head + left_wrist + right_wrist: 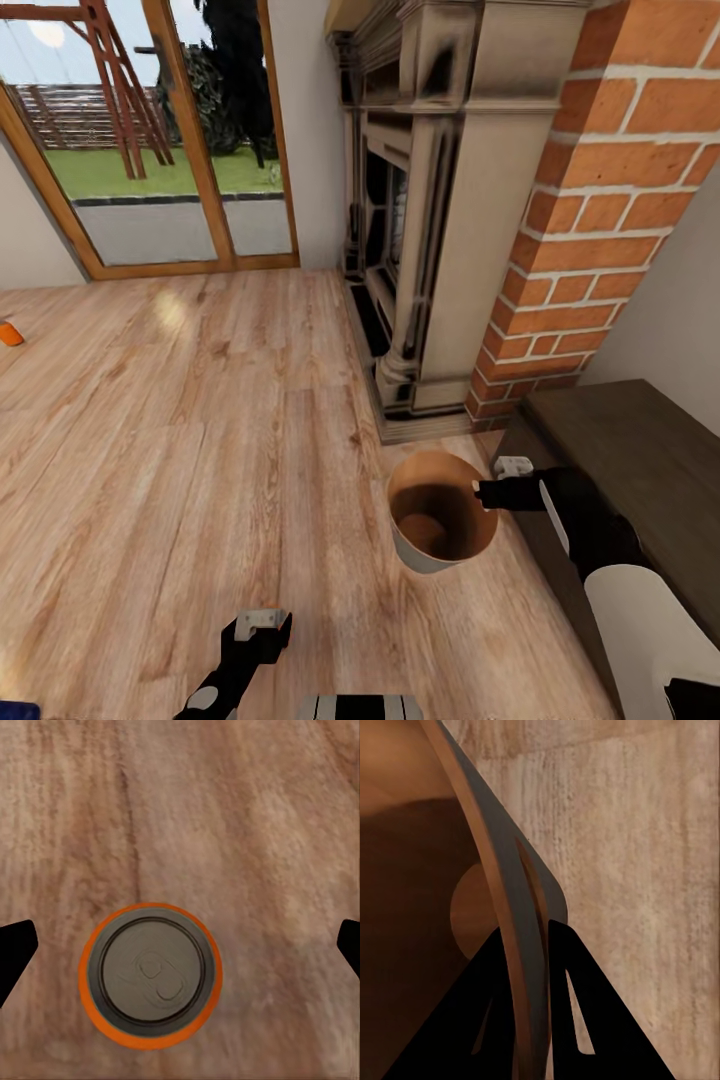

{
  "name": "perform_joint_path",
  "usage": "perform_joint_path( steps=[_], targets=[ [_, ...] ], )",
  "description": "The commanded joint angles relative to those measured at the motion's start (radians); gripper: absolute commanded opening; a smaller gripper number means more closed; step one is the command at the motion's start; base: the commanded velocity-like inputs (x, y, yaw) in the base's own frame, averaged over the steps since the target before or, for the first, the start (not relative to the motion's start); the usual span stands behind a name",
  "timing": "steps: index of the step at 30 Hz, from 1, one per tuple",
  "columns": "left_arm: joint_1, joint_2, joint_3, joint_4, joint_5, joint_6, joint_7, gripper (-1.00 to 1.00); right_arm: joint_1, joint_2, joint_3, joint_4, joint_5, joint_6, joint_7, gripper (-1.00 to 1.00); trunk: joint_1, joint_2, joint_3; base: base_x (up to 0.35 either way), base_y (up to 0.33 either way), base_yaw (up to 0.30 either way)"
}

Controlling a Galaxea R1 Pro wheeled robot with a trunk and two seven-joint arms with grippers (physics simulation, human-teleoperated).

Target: Put the three can of soda from the living room inside the tash can in the kitchen.

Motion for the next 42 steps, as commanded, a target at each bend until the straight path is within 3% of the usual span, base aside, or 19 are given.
perform_joint_path(
  steps=[1, 9, 39, 42],
  targets=[
    [0.000, 0.000, 0.000, 0.000, 0.000, 0.000, 0.000, 1.00, -0.001, 0.000, -0.001, -0.001, -0.020, 0.007, 0.008, -1.00, 0.000, 0.000, -0.004, 0.000, 0.000, 0.000],
    [0.000, 0.001, 0.000, 0.000, 0.000, 0.001, -0.002, 1.00, 0.000, 0.000, -0.001, -0.003, -0.020, 0.007, 0.008, -1.00, 0.004, -0.002, -0.035, 0.000, 0.000, 0.000],
    [0.000, 0.002, 0.000, -0.003, 0.000, 0.001, -0.004, 1.00, 0.001, 0.000, -0.001, -0.003, -0.018, 0.007, 0.006, -1.00, 0.004, -0.002, -0.043, 0.055, 0.011, 0.000],
    [0.000, 0.002, -0.001, -0.003, 0.000, 0.001, -0.004, 1.00, 0.001, 0.000, 0.000, -0.002, -0.018, 0.007, 0.006, -1.00, 0.005, -0.003, -0.055, 0.000, 0.000, 0.000]
  ],
)
